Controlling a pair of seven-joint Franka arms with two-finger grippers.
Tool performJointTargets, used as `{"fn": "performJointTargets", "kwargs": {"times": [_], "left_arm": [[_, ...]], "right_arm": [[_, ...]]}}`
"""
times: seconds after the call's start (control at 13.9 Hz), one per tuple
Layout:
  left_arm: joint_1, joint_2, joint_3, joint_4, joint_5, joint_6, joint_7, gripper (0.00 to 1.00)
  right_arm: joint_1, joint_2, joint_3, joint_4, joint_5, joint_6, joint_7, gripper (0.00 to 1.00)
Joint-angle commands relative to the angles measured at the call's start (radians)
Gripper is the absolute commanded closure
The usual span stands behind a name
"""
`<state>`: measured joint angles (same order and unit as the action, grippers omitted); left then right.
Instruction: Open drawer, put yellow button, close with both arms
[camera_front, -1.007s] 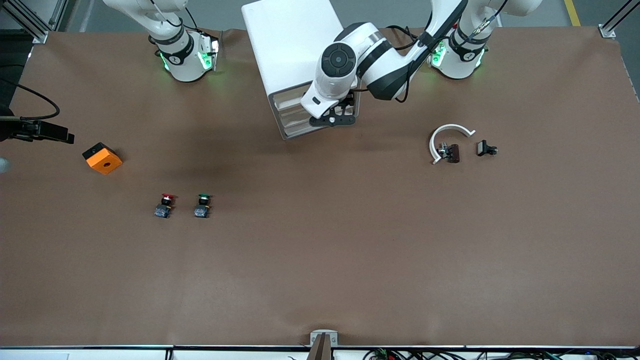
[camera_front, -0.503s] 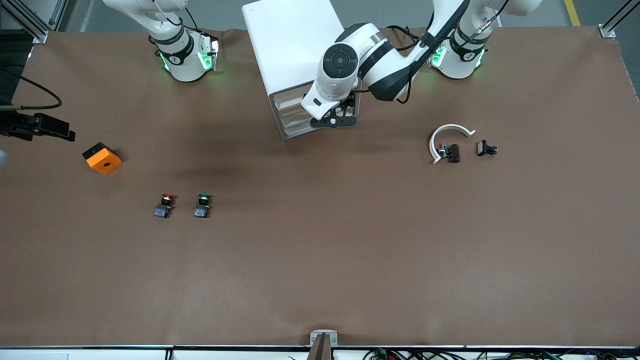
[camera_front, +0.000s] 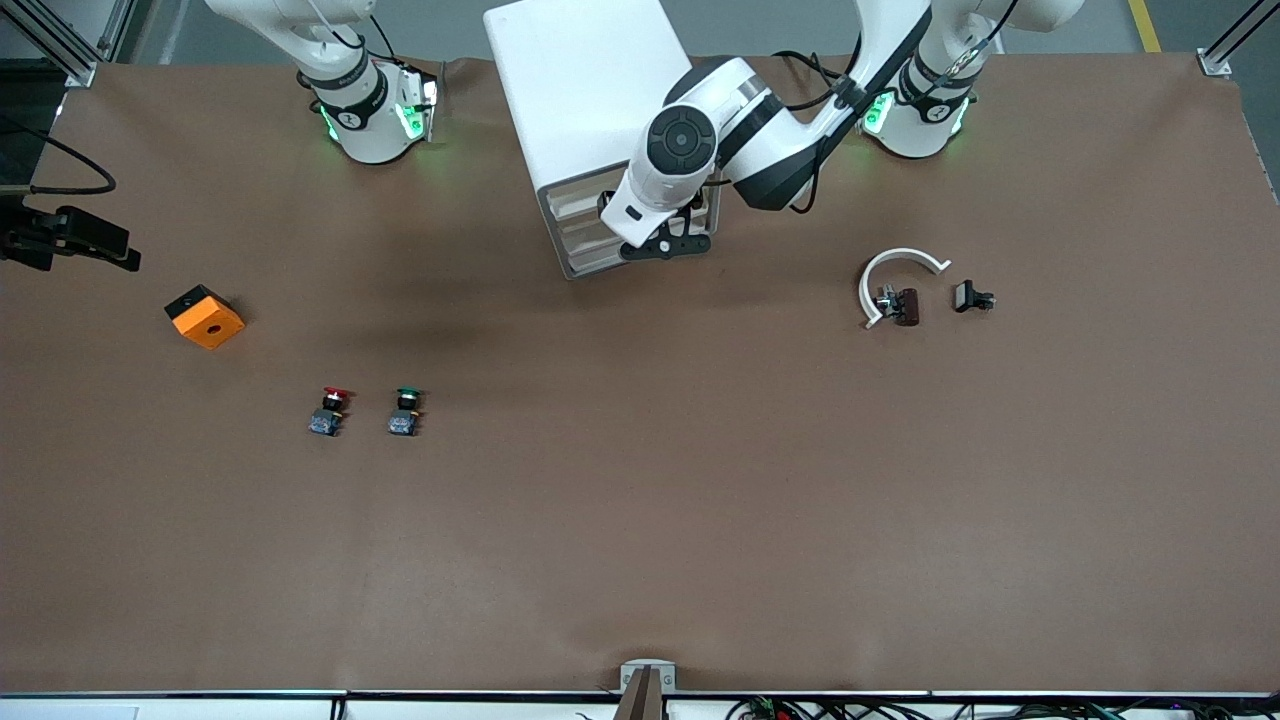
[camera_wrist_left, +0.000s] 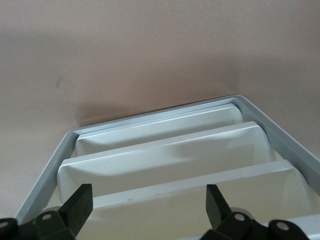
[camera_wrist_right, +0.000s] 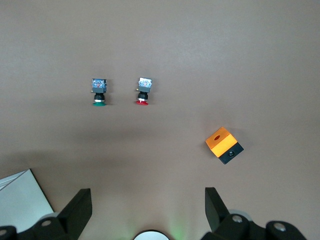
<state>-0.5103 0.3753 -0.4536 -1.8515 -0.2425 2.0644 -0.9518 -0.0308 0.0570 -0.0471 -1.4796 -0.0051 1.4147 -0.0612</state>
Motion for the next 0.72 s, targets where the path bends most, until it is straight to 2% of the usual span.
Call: {"fn": "performJointTargets", "kwargs": {"times": [0.0,0.22,0.43,0.65], "left_arm": [[-0.036,0.013,-0.020,0.014,-0.023,-0.027,-0.054,0.00],[-0.039,0.014,-0.020,0.012,-0.023,-0.036,-0.055,0.00],[-0.050,0.016,-0.019,0.012,-0.023,-0.050,-0.056,0.00],[-0.037,0.033,-0.014,0.031,-0.014,-0.050,-0.053,0.00]], "right_arm": [[0.005,-0.040,0.000,-0.031,-0.020,0.003,-0.008,0.00],[0.003,-0.080,0.000,-0.067,-0.012,0.018,-0.009,0.00],[0.008,-0.175,0.001,-0.204,-0.010,0.116,-0.008,0.00],[0.014,-0.201,0.001,-0.219,-0.010,0.110,-0.006,0.00]]}}
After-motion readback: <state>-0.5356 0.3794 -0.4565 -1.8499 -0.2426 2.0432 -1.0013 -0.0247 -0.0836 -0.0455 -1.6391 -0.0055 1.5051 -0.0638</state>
